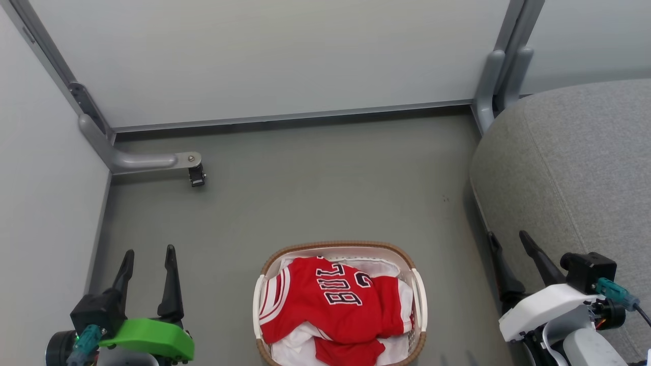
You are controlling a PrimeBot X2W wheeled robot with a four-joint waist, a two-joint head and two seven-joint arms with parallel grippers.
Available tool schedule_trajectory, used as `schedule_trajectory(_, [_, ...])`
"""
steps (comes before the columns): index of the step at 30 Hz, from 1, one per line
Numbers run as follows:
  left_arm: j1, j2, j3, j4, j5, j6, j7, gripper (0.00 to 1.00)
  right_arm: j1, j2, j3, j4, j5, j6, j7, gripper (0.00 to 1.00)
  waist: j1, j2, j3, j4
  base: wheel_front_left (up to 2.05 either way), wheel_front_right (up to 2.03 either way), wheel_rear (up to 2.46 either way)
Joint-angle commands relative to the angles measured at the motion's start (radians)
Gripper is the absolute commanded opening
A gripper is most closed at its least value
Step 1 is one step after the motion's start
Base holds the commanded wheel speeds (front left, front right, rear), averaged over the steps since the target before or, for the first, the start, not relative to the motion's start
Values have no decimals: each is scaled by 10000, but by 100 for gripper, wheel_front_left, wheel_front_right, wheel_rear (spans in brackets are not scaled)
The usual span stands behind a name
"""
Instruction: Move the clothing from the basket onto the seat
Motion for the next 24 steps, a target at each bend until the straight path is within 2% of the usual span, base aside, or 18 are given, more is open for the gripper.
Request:
schedule_trajectory(1, [30, 88, -19, -28, 276, -45, -75, 100, -186, -37, -3, 7, -259, 4, -97, 100, 0, 0, 17, 8, 0, 0, 0])
schedule_trajectory(24, [208, -62, -59, 28, 1803, -51, -494, 100, -182, -56, 96, 206, -1837, 2, -512, 100, 0, 0, 201, 62, 0, 0, 0])
